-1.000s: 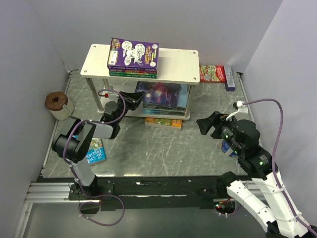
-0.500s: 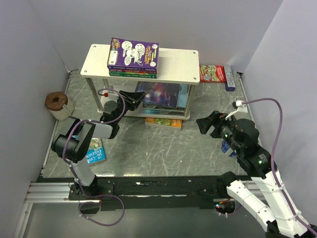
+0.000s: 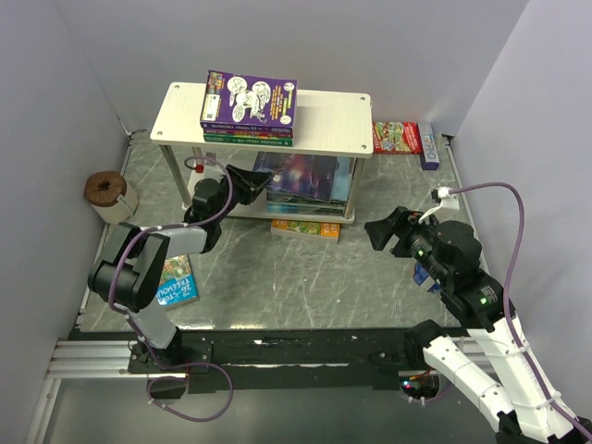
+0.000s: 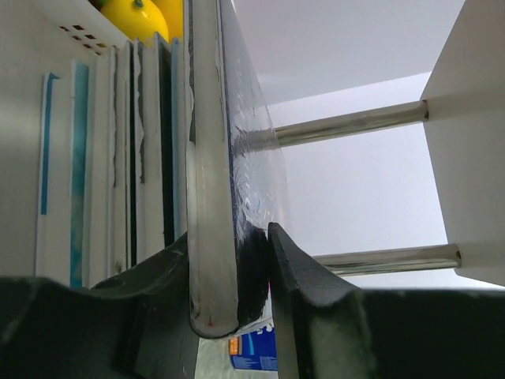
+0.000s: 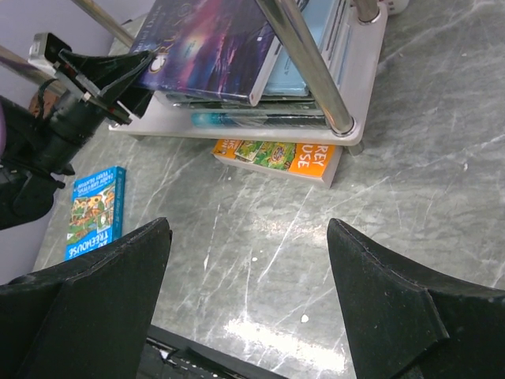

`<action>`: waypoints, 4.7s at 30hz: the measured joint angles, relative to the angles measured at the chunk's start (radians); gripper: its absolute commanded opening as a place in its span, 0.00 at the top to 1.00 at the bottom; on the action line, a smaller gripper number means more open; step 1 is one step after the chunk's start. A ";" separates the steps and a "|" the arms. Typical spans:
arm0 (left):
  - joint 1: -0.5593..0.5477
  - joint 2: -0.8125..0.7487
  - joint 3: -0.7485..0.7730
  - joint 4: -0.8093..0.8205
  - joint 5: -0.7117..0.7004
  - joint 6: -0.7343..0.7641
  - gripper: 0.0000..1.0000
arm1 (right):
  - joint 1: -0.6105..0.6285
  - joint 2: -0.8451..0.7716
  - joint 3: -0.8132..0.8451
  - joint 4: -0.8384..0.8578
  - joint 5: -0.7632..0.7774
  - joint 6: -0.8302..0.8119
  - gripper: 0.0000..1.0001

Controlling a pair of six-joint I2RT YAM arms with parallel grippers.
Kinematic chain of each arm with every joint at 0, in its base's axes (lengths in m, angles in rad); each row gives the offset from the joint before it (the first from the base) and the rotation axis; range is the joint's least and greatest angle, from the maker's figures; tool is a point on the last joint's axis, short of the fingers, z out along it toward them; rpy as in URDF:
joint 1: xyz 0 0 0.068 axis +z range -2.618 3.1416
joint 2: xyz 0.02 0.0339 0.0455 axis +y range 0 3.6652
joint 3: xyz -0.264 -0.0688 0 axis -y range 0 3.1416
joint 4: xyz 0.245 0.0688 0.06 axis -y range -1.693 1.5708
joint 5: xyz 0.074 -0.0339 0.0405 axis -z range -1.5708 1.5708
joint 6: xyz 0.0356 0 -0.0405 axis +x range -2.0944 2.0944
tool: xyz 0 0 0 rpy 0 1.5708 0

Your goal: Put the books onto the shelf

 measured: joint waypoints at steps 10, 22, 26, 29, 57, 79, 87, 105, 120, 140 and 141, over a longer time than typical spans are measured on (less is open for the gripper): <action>-0.010 -0.006 0.093 -0.166 0.055 0.099 0.51 | -0.003 0.004 0.000 0.004 -0.008 0.007 0.13; -0.021 -0.064 0.196 -0.460 0.018 0.227 0.39 | -0.003 0.006 -0.003 0.012 -0.013 0.014 0.13; -0.025 -0.079 0.210 -0.520 -0.009 0.253 0.38 | -0.003 0.006 -0.003 0.019 -0.013 0.015 0.13; -0.026 -0.089 0.218 -0.553 -0.023 0.267 0.37 | -0.003 0.006 -0.003 0.025 -0.013 0.016 0.13; 0.004 -0.192 0.229 -0.807 -0.228 0.424 0.44 | -0.003 0.005 -0.021 0.035 -0.016 0.018 0.15; 0.016 -0.196 0.069 -0.454 -0.138 0.329 0.85 | -0.004 0.017 -0.086 0.075 0.044 0.074 0.20; 0.018 -0.196 0.030 -0.385 -0.109 0.275 0.84 | -0.006 0.025 -0.087 0.080 0.044 0.075 0.20; -0.014 -0.175 0.039 -0.354 -0.068 0.243 0.80 | -0.010 0.032 -0.099 0.083 0.043 0.078 0.20; -0.014 -0.119 0.088 -0.349 -0.050 0.243 0.68 | -0.013 0.032 -0.101 0.087 0.044 0.077 0.20; -0.002 -0.695 -0.023 -0.693 -0.191 0.332 0.42 | -0.013 -0.006 -0.128 0.075 0.063 0.073 0.19; -0.012 -0.737 -0.044 -0.708 -0.203 0.341 0.42 | -0.013 -0.008 -0.138 0.072 0.061 0.073 0.19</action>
